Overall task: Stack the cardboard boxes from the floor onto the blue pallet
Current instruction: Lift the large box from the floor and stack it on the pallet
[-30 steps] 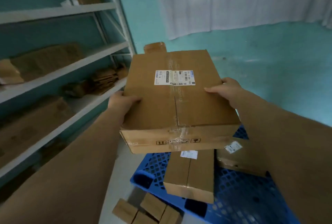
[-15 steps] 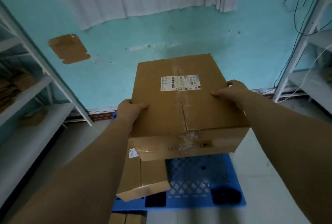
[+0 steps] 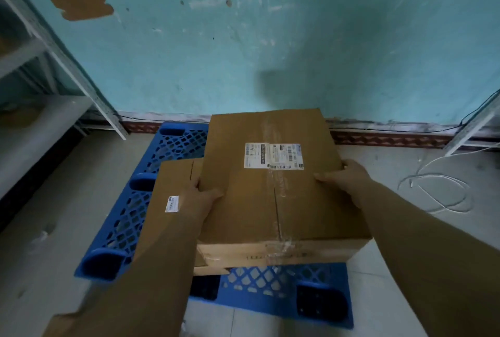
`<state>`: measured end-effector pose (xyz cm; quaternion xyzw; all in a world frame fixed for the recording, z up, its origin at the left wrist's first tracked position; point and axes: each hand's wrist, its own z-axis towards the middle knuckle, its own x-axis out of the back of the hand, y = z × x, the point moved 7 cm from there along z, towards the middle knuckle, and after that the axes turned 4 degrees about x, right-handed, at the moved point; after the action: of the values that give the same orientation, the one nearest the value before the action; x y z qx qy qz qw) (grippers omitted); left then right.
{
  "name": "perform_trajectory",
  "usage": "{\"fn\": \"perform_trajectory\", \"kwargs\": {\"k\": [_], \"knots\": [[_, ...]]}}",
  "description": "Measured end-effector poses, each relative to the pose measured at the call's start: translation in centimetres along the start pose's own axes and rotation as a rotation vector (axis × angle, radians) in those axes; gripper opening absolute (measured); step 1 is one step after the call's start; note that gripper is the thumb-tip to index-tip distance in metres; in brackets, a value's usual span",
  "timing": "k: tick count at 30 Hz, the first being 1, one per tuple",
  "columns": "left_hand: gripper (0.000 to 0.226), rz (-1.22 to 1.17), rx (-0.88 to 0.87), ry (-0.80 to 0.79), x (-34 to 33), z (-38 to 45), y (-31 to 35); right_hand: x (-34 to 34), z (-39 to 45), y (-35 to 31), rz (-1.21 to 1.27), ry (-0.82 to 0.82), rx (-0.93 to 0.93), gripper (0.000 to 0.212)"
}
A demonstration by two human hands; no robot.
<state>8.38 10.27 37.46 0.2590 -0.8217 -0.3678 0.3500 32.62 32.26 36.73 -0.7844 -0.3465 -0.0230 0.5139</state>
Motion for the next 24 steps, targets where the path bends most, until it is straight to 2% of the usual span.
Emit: {"fn": "perform_trajectory", "kwargs": {"k": [5, 12, 24], "knots": [[0.073, 0.029, 0.097, -0.006, -3.6, 5.0, -9.3, -4.9, 5.3, 9.5, -0.006, -0.028, -0.097, 0.088], [0.075, 0.063, 0.242, -0.134, -8.3, 9.3, -19.8, -10.2, 7.7, 22.0, -0.019, -0.03, -0.298, 0.085], [0.081, 0.07, 0.247, -0.103, -12.2, 17.5, -31.2, -17.5, 15.4, 30.9, 0.098, 0.034, -0.281, 0.091]]}}
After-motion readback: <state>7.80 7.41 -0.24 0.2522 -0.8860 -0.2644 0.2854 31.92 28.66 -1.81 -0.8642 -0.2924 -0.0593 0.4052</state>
